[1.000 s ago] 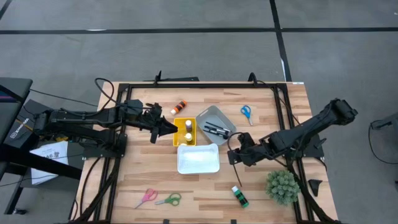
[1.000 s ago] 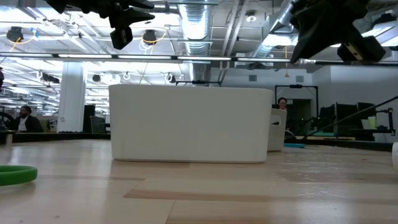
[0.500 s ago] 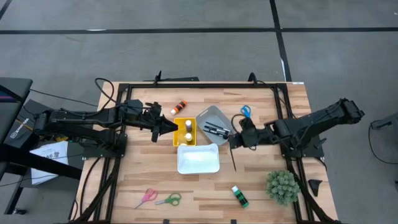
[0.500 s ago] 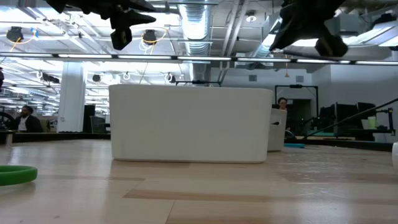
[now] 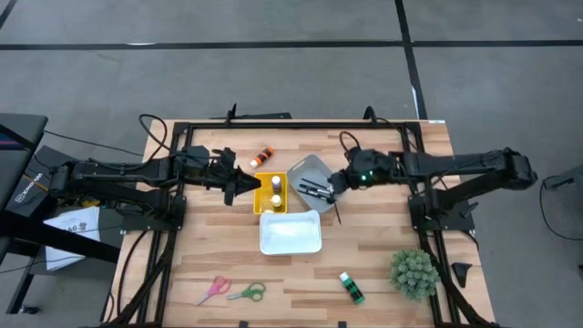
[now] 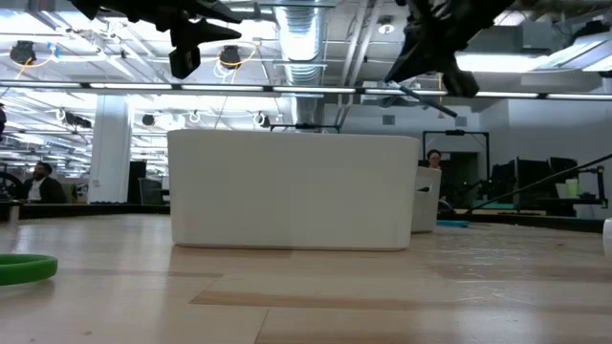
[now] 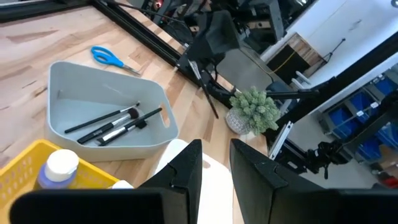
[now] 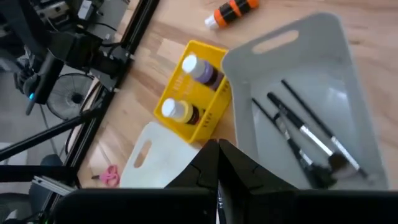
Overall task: Pick & Place Paint Supplies
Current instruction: Put the eyeshadow brush into the gray bin
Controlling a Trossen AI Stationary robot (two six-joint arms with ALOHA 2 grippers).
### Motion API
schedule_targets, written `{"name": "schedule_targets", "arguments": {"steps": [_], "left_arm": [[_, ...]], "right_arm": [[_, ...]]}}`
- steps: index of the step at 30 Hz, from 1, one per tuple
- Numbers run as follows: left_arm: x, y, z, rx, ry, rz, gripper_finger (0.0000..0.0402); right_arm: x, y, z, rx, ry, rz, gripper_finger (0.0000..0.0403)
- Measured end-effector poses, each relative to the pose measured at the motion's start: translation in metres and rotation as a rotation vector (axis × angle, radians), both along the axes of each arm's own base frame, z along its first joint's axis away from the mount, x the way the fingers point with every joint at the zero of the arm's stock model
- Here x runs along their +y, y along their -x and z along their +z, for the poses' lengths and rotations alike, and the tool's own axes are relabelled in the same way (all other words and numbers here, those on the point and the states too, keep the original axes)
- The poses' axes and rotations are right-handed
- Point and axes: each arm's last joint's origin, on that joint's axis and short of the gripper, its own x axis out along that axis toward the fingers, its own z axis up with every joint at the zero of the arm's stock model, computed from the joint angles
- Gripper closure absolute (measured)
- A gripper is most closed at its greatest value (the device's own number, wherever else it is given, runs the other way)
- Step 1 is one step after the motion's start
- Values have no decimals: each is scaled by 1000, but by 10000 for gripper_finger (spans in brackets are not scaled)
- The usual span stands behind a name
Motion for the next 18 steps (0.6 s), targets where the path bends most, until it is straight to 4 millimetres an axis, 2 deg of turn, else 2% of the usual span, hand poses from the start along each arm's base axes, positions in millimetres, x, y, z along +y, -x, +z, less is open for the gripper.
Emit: {"name": "schedule_targets", "arguments": {"steps": [12, 18], "left_arm": [[-1, 0, 0, 1, 93, 20, 325], [-8, -1, 0, -1, 84, 62, 325]], "right_arm": [[-58, 6, 1, -17, 75, 117, 403], [-82, 10, -2, -25, 104, 173, 403]]}}
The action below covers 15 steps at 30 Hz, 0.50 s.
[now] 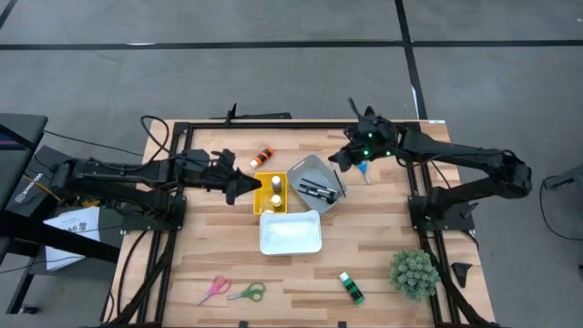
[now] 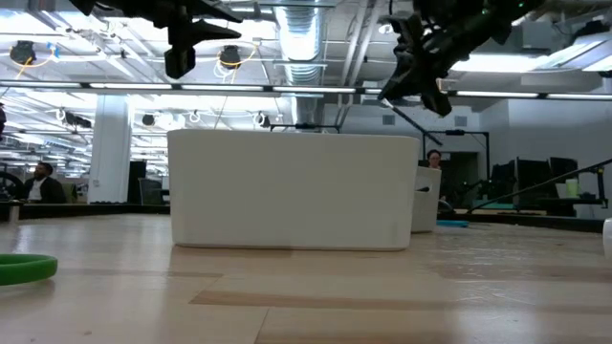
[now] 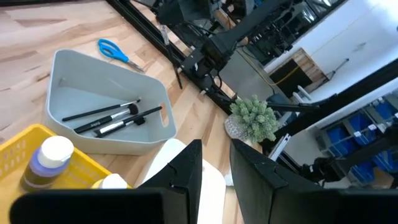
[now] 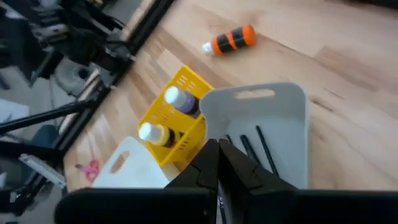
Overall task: Pick & Place Paint Supplies
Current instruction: Put the eyeshadow brush into the gray bin
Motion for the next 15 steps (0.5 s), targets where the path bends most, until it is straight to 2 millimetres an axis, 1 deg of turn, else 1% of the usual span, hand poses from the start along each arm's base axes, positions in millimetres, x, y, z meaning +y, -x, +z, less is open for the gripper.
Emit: {"name": "schedule_targets", "arguments": {"steps": [2, 6, 8, 11, 15], "left_arm": [[-3, 0, 0, -3, 6, 18, 325], [-9, 0, 0, -6, 27, 47, 325], [-12, 0, 0, -7, 32, 65, 325], [-17, 0, 0, -10, 45, 85, 325], [-23, 0, 0, -14, 64, 98, 325]], "right_arm": [[-6, -2, 2, -31, 23, 30, 403], [-13, -8, -8, -18, 38, 88, 403], [-16, -15, -7, -25, 63, 123, 403], [-19, -25, -13, 3, 80, 186, 403], [-26, -40, -13, 29, 136, 255, 403]]}}
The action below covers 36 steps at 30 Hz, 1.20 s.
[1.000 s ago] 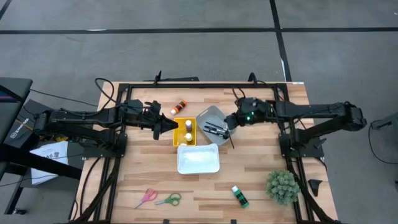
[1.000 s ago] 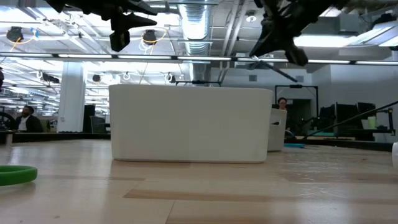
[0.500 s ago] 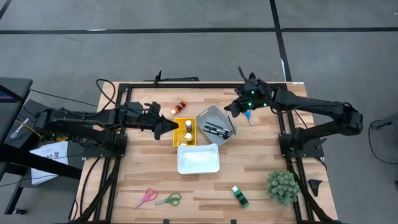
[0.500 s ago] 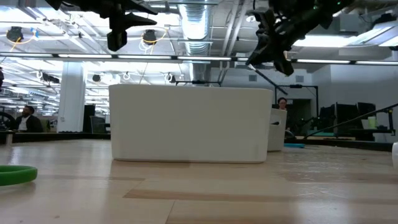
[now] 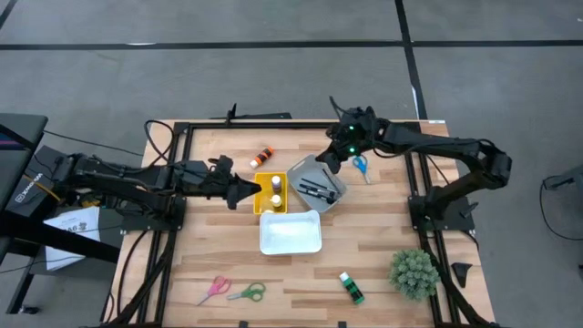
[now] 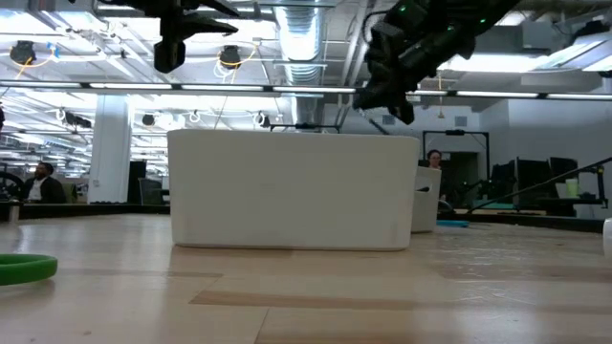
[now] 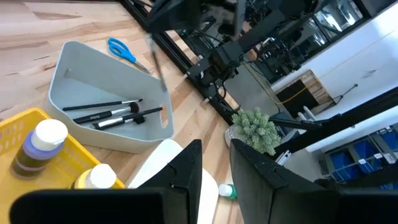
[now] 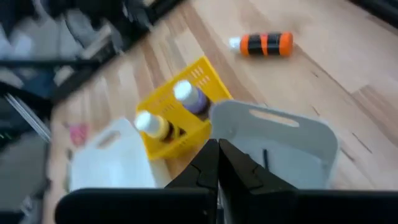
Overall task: Pick & Place Paint Supplies
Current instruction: Put the eyeshadow brush into the gray bin
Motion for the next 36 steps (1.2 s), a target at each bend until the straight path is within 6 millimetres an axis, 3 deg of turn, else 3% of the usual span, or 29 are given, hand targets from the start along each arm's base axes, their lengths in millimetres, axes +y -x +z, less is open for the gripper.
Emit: {"name": "schedule_targets", "arguments": {"steps": [7, 15, 28, 36], "left_arm": [[-9, 1, 1, -11, 14, 7, 325], [-14, 2, 1, -20, 22, 29, 325], [-14, 2, 2, -25, 22, 30, 325], [-14, 2, 2, -24, 22, 30, 325]], "right_arm": [[-8, -26, -4, 105, 74, 137, 403], [-9, -46, -32, 213, 73, 224, 403], [-13, -56, -66, 308, 65, 262, 403], [-13, -57, -67, 306, 73, 265, 380]]}}
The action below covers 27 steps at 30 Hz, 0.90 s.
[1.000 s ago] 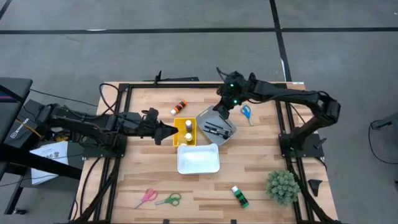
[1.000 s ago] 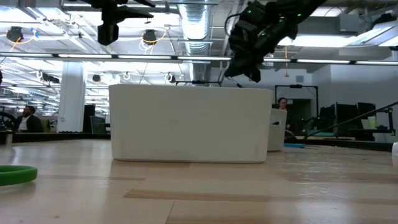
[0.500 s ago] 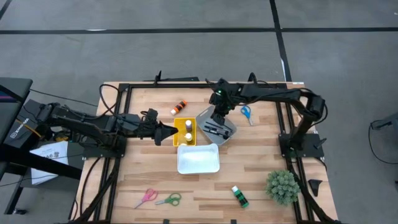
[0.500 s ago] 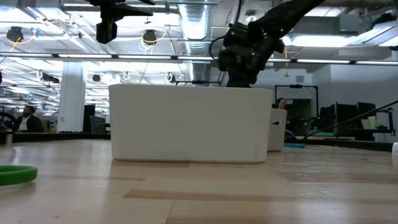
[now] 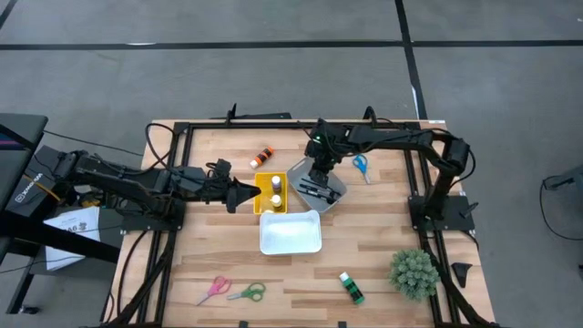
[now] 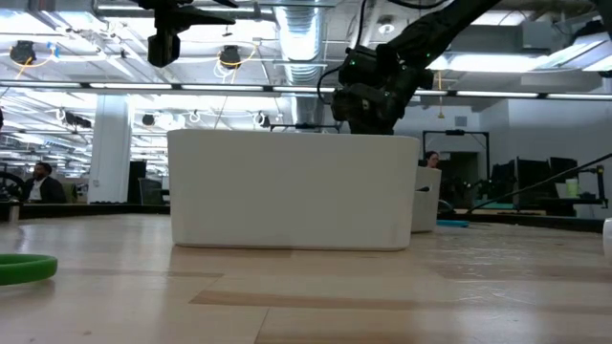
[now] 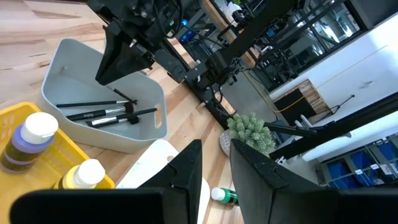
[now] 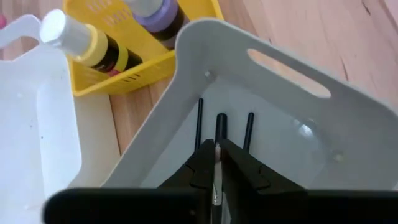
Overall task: Pick & Place Paint Supplies
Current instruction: Put the eyeshadow brush into the gray bin, then put the pink scissors into the white bin
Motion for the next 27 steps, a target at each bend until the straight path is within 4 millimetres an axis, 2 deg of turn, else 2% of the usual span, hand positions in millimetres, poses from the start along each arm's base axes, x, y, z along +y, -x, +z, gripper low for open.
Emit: {"name": "schedule_targets", "arguments": {"steps": [5, 9, 14, 17, 21, 27], "left_arm": [[0, 0, 0, 0, -1, -1, 325], [0, 0, 0, 1, -2, -1, 325], [0, 0, 0, 2, -3, -1, 325], [0, 0, 0, 2, -4, -1, 325], [0, 0, 0, 3, -10, -3, 325], [0, 0, 0, 6, -30, -8, 325]], "right_arm": [[-7, 3, 7, 1, -1, -27, 332], [-12, 3, 20, 20, -12, -44, 297], [-8, 4, 38, 90, -37, -18, 264], [1, 10, 42, 186, -71, 11, 258], [12, 15, 37, 302, -122, 24, 266], [23, 11, 31, 319, -146, -25, 273]]}}
